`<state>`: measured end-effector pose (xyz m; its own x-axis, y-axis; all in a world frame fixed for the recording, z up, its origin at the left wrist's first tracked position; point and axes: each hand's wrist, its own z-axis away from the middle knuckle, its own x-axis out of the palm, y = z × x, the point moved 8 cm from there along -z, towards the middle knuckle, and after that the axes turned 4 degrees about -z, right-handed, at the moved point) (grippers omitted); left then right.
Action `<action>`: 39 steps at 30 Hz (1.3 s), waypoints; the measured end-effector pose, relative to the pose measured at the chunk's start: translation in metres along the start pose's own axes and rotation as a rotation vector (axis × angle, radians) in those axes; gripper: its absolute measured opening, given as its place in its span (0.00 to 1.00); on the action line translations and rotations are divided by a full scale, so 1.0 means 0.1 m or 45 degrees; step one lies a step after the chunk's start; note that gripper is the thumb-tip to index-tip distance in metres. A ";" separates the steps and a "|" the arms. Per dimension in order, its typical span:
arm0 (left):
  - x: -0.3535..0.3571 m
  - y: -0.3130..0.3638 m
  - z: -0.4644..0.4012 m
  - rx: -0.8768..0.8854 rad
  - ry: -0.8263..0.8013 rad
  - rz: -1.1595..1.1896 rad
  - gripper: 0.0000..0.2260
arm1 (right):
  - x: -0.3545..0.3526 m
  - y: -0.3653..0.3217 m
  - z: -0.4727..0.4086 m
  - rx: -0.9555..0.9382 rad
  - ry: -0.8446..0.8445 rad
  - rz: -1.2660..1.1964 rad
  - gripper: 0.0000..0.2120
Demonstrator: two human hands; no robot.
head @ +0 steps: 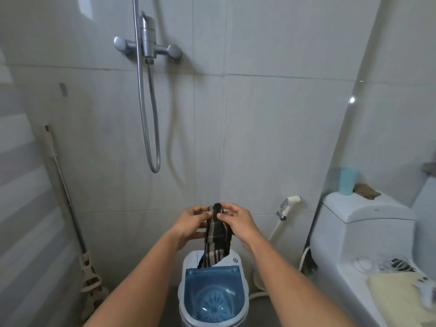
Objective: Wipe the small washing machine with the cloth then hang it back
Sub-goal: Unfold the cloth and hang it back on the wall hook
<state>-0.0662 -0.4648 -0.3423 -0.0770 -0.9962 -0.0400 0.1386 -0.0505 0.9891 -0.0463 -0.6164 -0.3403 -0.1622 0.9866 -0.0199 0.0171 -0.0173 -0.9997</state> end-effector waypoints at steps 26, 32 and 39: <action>-0.50 1.46 0.08 0.559 0.315 -0.889 0.11 | -0.04 -1.47 -0.21 -0.433 0.256 0.202 0.09; -0.65 1.72 0.17 0.579 0.404 -0.918 0.07 | -0.03 -1.62 -0.18 -0.473 0.273 0.145 0.09; -0.77 2.01 0.34 0.679 0.439 -0.906 0.06 | 0.11 -1.74 -0.14 -0.540 0.207 0.247 0.10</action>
<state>-0.0664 -0.3958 -0.1357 0.3374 -0.7145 -0.6129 -0.3035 -0.6989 0.6477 -0.0375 -0.5999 -0.1663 0.0390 0.9848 -0.1692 0.4371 -0.1691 -0.8834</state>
